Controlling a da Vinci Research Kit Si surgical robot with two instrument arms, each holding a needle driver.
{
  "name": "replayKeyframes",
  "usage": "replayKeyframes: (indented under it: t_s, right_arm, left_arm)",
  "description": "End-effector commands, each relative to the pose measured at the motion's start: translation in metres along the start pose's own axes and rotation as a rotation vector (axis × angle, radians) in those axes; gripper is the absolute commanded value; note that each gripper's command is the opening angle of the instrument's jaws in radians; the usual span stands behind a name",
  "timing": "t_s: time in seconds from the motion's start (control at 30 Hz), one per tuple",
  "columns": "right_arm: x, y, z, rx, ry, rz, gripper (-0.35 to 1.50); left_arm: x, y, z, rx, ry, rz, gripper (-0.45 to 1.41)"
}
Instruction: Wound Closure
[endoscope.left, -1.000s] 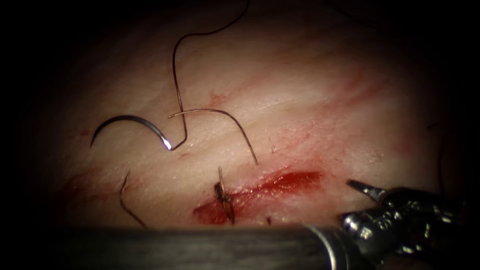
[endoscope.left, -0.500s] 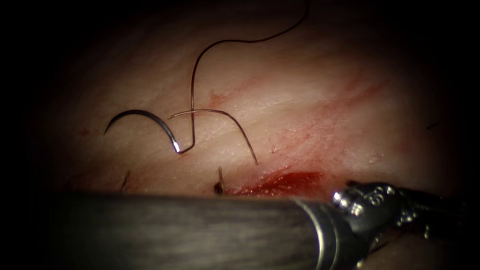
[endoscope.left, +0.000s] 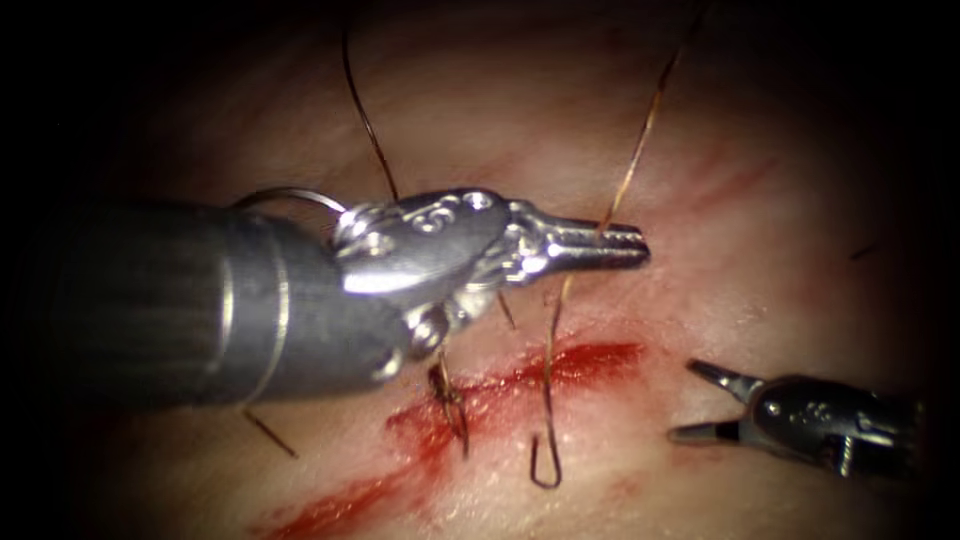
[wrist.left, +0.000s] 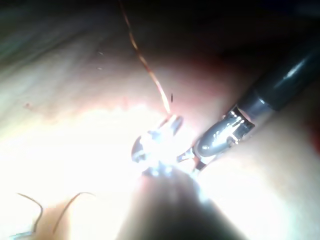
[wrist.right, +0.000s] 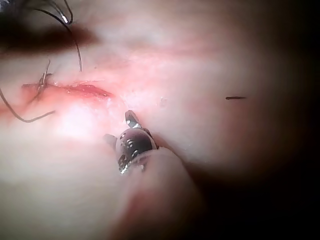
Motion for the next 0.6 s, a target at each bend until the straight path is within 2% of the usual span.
replayKeyframes:
  t_s: [0.03,0.13,0.37,0.5,0.6]
  right_arm:
    - [0.0009,-0.0001,0.0013,0.009,0.031,0.007,1.35]
    - [0.0037,0.0001,0.0033,0.039,0.064,0.029,1.33]
    - [0.0072,-0.0023,0.0077,0.101,0.123,0.017,1.32]
    - [0.0085,-0.0029,0.0099,0.113,0.141,0.007,1.32]
    - [0.0092,-0.0034,0.0123,0.162,0.178,-0.005,1.32]
  left_arm:
    - [-0.0003,-0.0007,0.0001,-0.001,0.006,-0.003,-0.45]
    - [0.0,-0.0025,-0.0012,0.006,0.035,-0.005,-0.45]
    - [0.0005,-0.004,-0.0009,-0.027,0.071,-0.006,-0.45]
    - [0.0007,-0.0043,0.0,-0.047,0.092,-0.004,-0.45]
    - [0.0009,-0.0055,0.0009,-0.07,0.119,0.013,-0.45]
